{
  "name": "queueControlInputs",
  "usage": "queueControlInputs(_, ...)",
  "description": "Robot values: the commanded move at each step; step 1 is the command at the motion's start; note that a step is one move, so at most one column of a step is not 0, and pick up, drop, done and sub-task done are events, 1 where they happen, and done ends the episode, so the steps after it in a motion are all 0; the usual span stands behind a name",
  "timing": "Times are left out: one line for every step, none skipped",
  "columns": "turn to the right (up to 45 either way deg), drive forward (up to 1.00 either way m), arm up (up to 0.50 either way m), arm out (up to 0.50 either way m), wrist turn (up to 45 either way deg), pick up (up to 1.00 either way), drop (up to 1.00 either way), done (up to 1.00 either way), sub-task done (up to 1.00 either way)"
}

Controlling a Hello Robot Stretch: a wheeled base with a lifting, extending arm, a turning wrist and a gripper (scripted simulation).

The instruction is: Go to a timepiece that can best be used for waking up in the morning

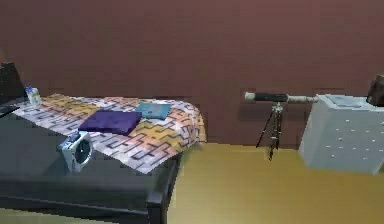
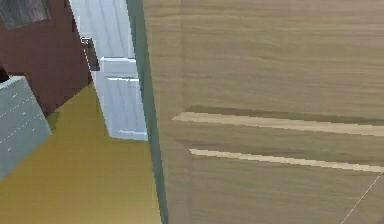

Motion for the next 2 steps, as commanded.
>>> queueControlInputs(0.0, 0.4, 0.0, 0.0, 0.0, 0.0, 0.0, 0.0, 0.0)
queueControlInputs(-45.0, 0.0, 0.0, 0.0, 0.0, 0.0, 0.0, 0.0, 0.0)
